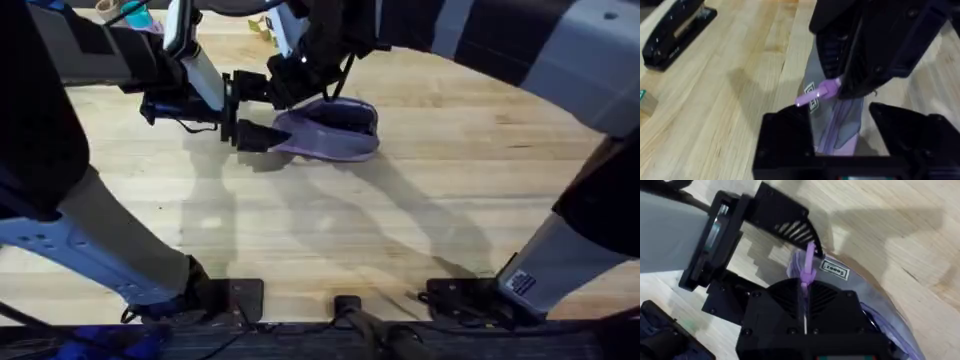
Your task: Unzip the bag, pick up the pens from the table one at a time and place them inside, then zip the bag closed.
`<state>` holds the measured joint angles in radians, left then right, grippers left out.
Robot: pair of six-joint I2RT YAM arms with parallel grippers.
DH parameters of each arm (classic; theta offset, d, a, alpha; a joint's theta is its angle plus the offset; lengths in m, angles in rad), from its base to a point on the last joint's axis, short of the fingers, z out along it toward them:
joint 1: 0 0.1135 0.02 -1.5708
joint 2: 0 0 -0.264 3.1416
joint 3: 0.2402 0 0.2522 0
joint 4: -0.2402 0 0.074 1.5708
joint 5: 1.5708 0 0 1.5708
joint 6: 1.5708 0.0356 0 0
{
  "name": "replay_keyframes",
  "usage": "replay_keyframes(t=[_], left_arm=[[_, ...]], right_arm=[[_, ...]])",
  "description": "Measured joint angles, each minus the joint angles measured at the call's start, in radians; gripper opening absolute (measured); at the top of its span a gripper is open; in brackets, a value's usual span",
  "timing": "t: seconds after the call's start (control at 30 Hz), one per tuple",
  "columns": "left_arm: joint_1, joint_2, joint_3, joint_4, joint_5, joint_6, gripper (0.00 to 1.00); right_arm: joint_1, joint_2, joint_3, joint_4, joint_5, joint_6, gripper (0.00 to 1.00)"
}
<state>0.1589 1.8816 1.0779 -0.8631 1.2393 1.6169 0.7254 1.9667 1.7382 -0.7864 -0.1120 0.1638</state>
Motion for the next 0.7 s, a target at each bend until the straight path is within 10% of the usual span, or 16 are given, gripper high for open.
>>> replay_keyframes(t=[0.2, 0.7], left_arm=[[-0.006, 0.001, 0.000, 0.007, 0.026, 0.001, 0.081], [-0.016, 0.002, 0.000, 0.011, 0.030, 0.000, 0.045]], right_arm=[[0.000, 0.000, 0.000, 0.001, 0.033, -0.001, 0.031], [-0.057, -0.003, 0.023, -0.183, 0.141, -0.040, 0.031]])
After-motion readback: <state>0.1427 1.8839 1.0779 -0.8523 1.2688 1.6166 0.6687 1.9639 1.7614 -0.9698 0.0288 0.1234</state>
